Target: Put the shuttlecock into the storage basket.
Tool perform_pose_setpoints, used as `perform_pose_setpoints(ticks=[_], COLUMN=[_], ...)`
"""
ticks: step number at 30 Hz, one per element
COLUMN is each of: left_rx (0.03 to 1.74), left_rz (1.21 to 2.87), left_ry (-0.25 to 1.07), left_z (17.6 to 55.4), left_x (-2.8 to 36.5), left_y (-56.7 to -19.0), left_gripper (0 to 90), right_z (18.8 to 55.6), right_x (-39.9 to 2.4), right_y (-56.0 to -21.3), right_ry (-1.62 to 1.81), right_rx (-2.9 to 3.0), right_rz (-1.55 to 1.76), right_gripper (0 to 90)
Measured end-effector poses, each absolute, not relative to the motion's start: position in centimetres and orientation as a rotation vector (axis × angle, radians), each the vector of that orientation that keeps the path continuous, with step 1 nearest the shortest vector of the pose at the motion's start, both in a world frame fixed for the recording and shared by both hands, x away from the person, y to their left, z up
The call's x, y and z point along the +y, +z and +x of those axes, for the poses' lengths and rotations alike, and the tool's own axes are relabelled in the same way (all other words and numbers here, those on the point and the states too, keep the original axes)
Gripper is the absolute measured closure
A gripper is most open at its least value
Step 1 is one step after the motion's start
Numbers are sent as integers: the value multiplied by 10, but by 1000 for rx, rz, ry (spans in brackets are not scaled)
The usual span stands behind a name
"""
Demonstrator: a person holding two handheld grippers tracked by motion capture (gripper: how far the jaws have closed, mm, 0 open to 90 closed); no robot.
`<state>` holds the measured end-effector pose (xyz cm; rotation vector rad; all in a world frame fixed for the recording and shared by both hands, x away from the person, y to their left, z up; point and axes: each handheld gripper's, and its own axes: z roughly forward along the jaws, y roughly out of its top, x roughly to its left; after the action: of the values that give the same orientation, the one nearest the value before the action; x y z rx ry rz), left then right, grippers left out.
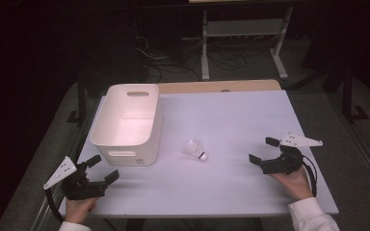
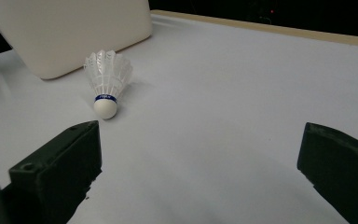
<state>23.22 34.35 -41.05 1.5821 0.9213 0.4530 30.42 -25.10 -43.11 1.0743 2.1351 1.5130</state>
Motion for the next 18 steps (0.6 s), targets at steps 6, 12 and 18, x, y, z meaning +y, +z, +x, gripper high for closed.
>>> perform_pose_setpoints(ticks=[6,12,18], left_rx=[927,928,924], left_rz=[1603,1602,1611], left_ry=[471,477,487], left_z=[232,231,230], left_x=[342,344,342], left_y=[-411,-411,-411], left_gripper=[0,0,0], right_z=[304,302,303], right_x=[-250,-248,-243], right_y=[-431,-431,-429], right_ry=[1506,1492,1480], right_rx=[2144,2170,2203], right_rz=[1076,1087,1110], right_gripper=[0,0,0])
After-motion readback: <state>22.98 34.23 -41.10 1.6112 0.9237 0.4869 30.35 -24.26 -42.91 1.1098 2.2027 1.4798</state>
